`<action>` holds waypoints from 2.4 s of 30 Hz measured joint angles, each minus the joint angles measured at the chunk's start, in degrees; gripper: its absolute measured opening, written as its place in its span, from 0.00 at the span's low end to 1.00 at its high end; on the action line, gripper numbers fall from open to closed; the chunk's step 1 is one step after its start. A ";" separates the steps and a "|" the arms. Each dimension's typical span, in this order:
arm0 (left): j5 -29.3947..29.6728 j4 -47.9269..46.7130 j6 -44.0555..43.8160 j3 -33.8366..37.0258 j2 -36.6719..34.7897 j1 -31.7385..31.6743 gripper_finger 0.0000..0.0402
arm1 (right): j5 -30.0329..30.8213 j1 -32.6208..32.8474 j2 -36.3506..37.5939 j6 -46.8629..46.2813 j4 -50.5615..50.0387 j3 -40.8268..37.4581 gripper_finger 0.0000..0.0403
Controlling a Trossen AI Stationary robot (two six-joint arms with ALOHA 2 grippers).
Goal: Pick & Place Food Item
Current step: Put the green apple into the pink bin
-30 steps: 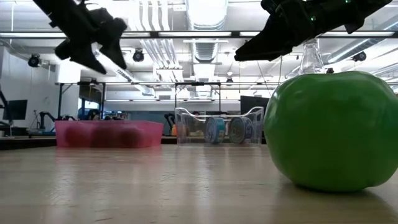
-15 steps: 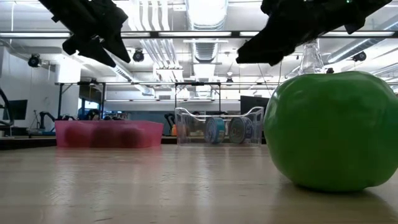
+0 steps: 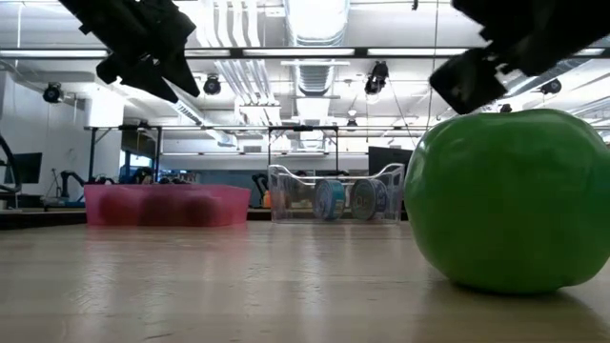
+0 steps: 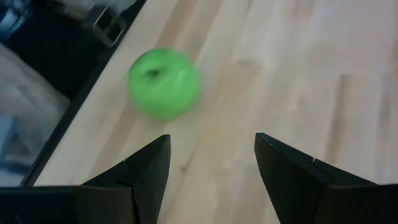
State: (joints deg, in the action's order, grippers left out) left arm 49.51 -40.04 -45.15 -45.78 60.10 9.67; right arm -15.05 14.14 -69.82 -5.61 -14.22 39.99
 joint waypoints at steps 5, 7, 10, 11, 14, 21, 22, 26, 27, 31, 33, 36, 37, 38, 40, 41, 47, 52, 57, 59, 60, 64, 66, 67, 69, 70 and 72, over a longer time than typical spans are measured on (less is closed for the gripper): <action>-0.01 0.03 0.20 0.04 0.00 0.00 0.68 | 0.00 3.54 -3.46 -0.24 2.26 -0.04 0.57; -0.01 0.02 0.20 0.04 0.00 0.00 0.68 | 0.01 3.94 -6.21 -0.32 3.97 -0.07 0.57; -0.01 0.02 0.20 0.04 0.00 0.02 0.68 | -0.02 3.90 -10.62 -0.38 5.62 0.16 0.57; 0.01 0.05 0.20 0.04 0.00 0.02 0.68 | -0.08 3.90 -11.96 -0.04 5.37 0.71 0.57; -0.01 0.03 0.20 0.04 0.00 0.02 0.68 | -1.39 4.08 -14.74 2.14 5.65 2.52 0.57; -0.01 0.01 0.24 0.04 0.00 0.02 0.68 | -9.63 4.12 -19.91 0.20 3.44 7.08 0.57; -0.01 -0.01 0.30 0.04 0.00 0.02 0.68 | -10.68 4.12 -20.44 -0.11 2.91 7.64 0.57; -0.03 -0.04 0.38 0.04 0.00 0.02 0.68 | -16.03 4.46 -23.24 -0.07 2.02 8.75 0.57; -0.03 -0.03 0.39 0.04 0.00 0.02 0.67 | -17.45 4.60 -24.09 0.00 2.12 8.96 0.57; -0.02 -0.03 0.38 0.07 0.00 0.02 0.67 | -19.88 4.66 -27.27 0.56 1.89 10.07 0.57; -0.03 -0.02 0.37 0.07 0.00 0.02 0.67 | -20.08 4.66 -28.17 2.14 2.13 11.09 0.57; -0.02 -0.04 0.37 0.07 0.00 0.02 0.67 | -22.16 4.74 -28.61 4.95 2.53 12.37 0.57; -0.05 -0.05 0.37 0.07 0.00 0.02 0.67 | -22.69 4.76 -28.60 5.71 2.68 12.63 0.57; -0.01 -0.01 0.37 0.07 0.00 0.02 0.67 | -22.79 4.77 -28.55 6.08 2.64 12.87 0.57; -0.05 -0.08 0.37 0.07 0.00 0.02 0.67 | -22.68 4.77 -28.39 6.63 2.93 13.35 0.57; -0.03 -0.04 0.37 0.07 0.00 0.02 0.67 | -22.61 4.73 -28.34 6.93 3.22 13.50 0.57; -0.04 -0.04 0.37 0.07 0.00 0.00 0.67 | -22.47 4.73 -28.31 7.55 6.33 13.92 0.57; -0.03 -0.06 0.35 0.09 0.00 0.01 0.66 | -22.48 4.73 -28.31 5.90 4.85 13.66 0.57; -0.05 -0.06 0.33 0.09 0.00 0.02 0.66 | -23.81 5.12 -28.31 5.95 3.69 13.06 0.57; -0.03 -0.06 0.33 0.09 0.00 0.02 0.66 | -23.86 5.30 -28.31 6.82 4.02 12.99 0.57; -0.03 -0.06 0.33 0.09 0.00 0.02 0.66 | -23.86 5.39 -28.31 7.32 4.31 12.93 0.57; -0.03 -0.06 0.24 0.09 0.00 0.02 0.66 | -23.91 5.69 -29.04 8.67 7.04 12.85 0.57; -0.03 -0.03 0.20 0.09 0.00 0.02 0.66 | -24.01 5.76 -30.09 9.00 9.26 12.85 0.57; -0.06 -0.05 0.20 0.09 0.00 0.02 0.66 | -24.00 5.76 -30.63 9.14 10.10 12.85 0.57; -0.03 -0.03 0.20 0.09 0.00 0.02 0.66 | -24.00 5.73 -31.40 9.85 11.18 12.83 0.57; -0.05 -0.06 0.20 0.09 0.00 0.02 0.66 | -23.97 5.67 -31.56 10.26 11.83 12.83 0.57; -0.04 -0.06 0.20 0.09 0.00 0.02 0.66 | -23.93 5.45 -31.56 11.03 12.96 12.83 0.57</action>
State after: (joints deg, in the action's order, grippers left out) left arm 49.47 -40.10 -44.95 -45.69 60.10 9.69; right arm -38.98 19.60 -101.38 5.43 -1.25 52.82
